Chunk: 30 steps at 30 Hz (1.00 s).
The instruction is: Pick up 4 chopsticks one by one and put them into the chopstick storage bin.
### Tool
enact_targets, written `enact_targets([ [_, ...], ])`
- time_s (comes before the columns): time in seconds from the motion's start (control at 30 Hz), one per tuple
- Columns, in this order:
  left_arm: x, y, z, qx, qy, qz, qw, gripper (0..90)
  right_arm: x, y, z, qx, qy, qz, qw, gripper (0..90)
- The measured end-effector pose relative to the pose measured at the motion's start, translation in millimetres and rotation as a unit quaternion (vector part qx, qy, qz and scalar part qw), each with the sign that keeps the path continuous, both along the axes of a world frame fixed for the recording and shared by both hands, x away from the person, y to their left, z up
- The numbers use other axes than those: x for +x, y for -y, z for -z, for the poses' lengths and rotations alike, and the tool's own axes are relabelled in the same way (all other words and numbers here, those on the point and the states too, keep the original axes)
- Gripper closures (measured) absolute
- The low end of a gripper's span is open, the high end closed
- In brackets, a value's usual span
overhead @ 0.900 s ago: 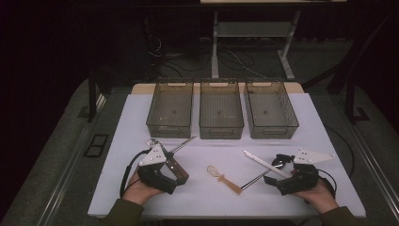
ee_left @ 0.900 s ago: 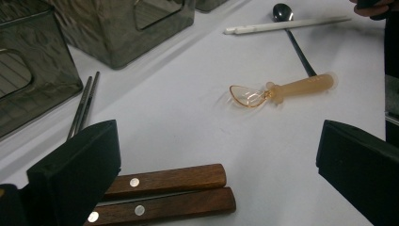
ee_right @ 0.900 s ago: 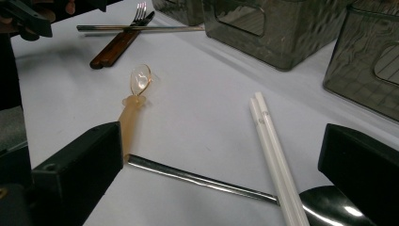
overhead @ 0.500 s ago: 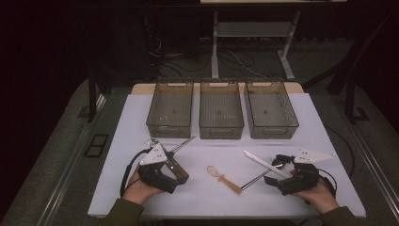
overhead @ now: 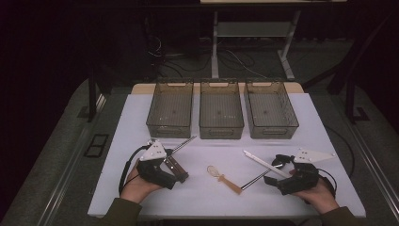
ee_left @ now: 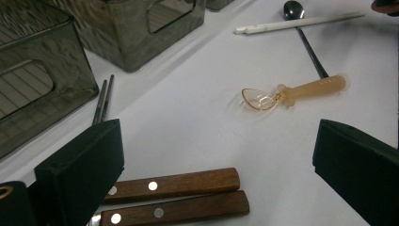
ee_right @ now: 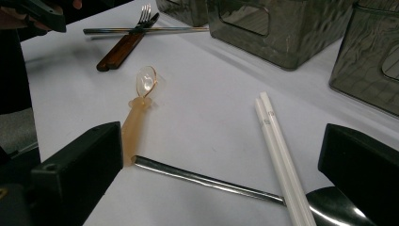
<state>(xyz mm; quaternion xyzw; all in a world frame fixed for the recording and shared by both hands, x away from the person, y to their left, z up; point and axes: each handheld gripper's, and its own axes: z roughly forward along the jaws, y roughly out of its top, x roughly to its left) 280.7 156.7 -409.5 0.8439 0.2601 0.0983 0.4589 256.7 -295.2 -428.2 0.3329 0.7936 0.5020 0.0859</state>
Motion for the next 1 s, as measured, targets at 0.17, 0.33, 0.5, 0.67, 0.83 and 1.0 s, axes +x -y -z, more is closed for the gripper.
enact_targets([
  [0.17, 2.7, 0.5, -3.5, 0.004, 0.003, 0.002, 1.0000, 1.6, 0.5, 0.1, 0.2, 0.002, 0.002, 0.001, 1.0000, 0.4],
  [0.33, 5.9, -3.0, -5.8, 0.004, 0.003, -0.003, 1.0000, 3.7, 0.5, -0.3, 0.5, 0.001, 0.002, 0.001, 1.0000, 0.4],
  [0.5, 10.5, -8.4, -6.6, 0.005, 0.005, -0.006, 1.0000, 6.2, 0.5, -0.1, 0.4, -0.001, 0.001, 0.001, 1.0000, 0.5],
  [0.67, 15.2, -12.5, -6.8, 0.010, 0.006, -0.009, 0.9999, 11.9, 0.9, 0.3, 0.5, -0.001, 0.002, 0.003, 1.0000, 0.4],
  [0.83, 20.5, -19.0, -8.0, 0.010, 0.012, -0.019, 0.9997, 15.0, 0.8, 0.2, 0.7, -0.002, 0.002, 0.003, 1.0000, 0.5],
  [1.0, 21.8, -27.9, -8.5, 0.013, 0.016, -0.031, 0.9993, 21.8, 0.7, -0.4, 1.0, -0.004, 0.000, 0.002, 1.0000, 0.4],
])
